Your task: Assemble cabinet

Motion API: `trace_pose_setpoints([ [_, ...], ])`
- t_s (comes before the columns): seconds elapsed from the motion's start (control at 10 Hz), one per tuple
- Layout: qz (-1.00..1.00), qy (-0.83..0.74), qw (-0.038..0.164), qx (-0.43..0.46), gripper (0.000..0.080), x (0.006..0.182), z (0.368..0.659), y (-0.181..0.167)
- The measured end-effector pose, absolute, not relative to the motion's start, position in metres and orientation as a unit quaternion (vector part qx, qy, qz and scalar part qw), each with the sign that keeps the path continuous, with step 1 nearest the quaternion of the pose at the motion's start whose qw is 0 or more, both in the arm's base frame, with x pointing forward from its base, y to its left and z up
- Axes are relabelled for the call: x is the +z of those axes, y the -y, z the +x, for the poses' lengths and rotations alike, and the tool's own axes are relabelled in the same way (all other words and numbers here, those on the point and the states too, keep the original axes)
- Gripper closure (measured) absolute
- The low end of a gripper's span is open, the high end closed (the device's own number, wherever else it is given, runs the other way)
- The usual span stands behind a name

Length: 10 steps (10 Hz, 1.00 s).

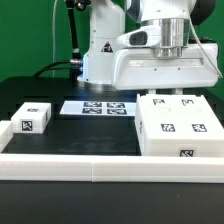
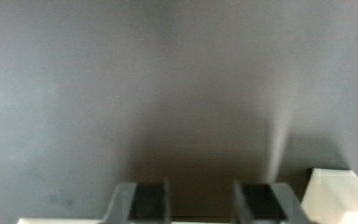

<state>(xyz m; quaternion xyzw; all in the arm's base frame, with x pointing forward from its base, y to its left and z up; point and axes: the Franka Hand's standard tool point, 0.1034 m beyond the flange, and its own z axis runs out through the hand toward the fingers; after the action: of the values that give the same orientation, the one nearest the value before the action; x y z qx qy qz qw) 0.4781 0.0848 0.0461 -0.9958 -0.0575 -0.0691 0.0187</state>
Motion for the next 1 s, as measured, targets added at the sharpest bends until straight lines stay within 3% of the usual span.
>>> trace_pose_setpoints([
  [0.2,-0.996,0.058,0.019,-0.067,0.0627,0.047,0.478,-0.086],
  [0.8,-0.997,0.060,0.026,-0.035,0.0631,0.090,0.496,-0.090],
  [1.0,-0.997,0.060,0.026,-0.037,0.0635,0.089,0.497,-0.090],
])
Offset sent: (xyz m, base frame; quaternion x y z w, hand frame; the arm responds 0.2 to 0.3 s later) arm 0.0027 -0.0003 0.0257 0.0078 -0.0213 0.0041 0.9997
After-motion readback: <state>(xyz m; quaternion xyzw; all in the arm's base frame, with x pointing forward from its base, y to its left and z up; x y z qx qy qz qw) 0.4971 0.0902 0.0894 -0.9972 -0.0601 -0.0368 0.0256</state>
